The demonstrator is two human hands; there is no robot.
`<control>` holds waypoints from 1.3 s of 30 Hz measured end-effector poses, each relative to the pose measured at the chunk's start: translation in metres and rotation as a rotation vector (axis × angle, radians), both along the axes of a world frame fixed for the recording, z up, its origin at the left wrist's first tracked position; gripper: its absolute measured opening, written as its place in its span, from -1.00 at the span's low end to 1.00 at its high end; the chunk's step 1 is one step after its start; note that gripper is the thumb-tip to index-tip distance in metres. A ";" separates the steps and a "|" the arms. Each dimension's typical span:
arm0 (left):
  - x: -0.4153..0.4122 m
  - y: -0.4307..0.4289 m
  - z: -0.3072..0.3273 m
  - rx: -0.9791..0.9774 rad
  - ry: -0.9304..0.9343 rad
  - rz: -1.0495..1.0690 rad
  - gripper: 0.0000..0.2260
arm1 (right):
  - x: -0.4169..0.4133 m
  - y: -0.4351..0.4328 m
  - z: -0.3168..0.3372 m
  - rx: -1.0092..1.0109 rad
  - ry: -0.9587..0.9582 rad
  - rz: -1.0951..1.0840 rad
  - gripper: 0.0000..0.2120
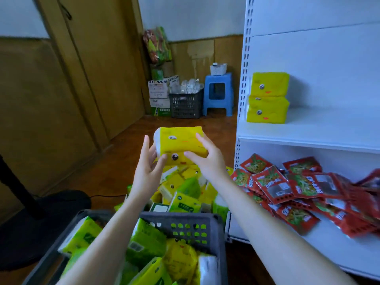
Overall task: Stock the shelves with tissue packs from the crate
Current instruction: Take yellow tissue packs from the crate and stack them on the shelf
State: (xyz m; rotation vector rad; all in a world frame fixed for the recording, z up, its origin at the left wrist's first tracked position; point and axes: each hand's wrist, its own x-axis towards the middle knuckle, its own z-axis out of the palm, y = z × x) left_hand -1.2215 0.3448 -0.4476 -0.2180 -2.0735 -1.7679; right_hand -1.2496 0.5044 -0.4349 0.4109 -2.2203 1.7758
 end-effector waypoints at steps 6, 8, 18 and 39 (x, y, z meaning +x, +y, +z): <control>-0.029 0.082 0.018 -0.535 0.100 0.033 -0.68 | -0.022 0.080 0.046 -0.114 0.144 -0.370 -0.43; -0.041 0.111 0.028 -0.707 0.175 -0.079 -0.62 | -0.034 0.111 0.058 -0.079 0.180 -0.444 -0.42; -0.081 0.185 0.023 -0.897 0.151 -0.045 -0.56 | -0.086 0.212 0.102 0.244 0.151 -0.695 -0.43; -0.084 0.191 0.023 -0.900 0.147 -0.034 -0.60 | -0.126 0.193 0.087 0.319 0.036 -0.599 -0.28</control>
